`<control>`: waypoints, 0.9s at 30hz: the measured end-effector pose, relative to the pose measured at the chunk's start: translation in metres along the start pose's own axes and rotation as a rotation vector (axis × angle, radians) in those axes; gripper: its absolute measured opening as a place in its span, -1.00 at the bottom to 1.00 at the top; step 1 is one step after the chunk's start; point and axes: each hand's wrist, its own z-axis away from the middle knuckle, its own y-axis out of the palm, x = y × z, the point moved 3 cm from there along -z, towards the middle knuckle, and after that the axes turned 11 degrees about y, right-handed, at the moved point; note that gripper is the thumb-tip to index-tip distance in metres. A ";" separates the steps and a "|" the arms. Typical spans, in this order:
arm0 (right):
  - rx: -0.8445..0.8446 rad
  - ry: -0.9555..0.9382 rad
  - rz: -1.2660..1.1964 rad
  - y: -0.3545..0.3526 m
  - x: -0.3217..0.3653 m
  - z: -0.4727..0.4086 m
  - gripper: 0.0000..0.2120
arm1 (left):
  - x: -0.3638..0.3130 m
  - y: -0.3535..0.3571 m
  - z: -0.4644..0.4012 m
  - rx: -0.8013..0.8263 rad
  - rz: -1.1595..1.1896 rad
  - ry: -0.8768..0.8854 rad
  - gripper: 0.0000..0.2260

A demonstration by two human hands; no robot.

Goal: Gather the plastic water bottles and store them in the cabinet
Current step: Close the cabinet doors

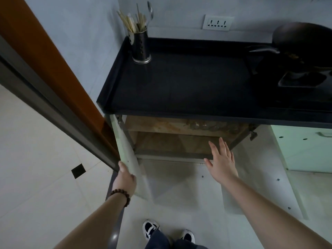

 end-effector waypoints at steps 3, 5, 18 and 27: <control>-0.003 0.050 -0.004 -0.001 -0.027 -0.001 -0.37 | -0.046 0.024 -0.007 0.097 0.047 -0.012 -0.26; -0.010 0.090 0.006 -0.003 -0.050 -0.001 -0.38 | -0.076 0.037 -0.011 0.143 0.094 0.018 -0.16; 0.097 0.580 -0.092 -0.005 -0.227 0.007 -0.11 | -0.134 0.079 -0.053 0.203 0.061 0.057 -0.34; 0.098 0.521 -0.363 0.018 -0.171 0.007 -0.18 | -0.135 0.066 -0.046 0.173 0.166 0.006 -0.06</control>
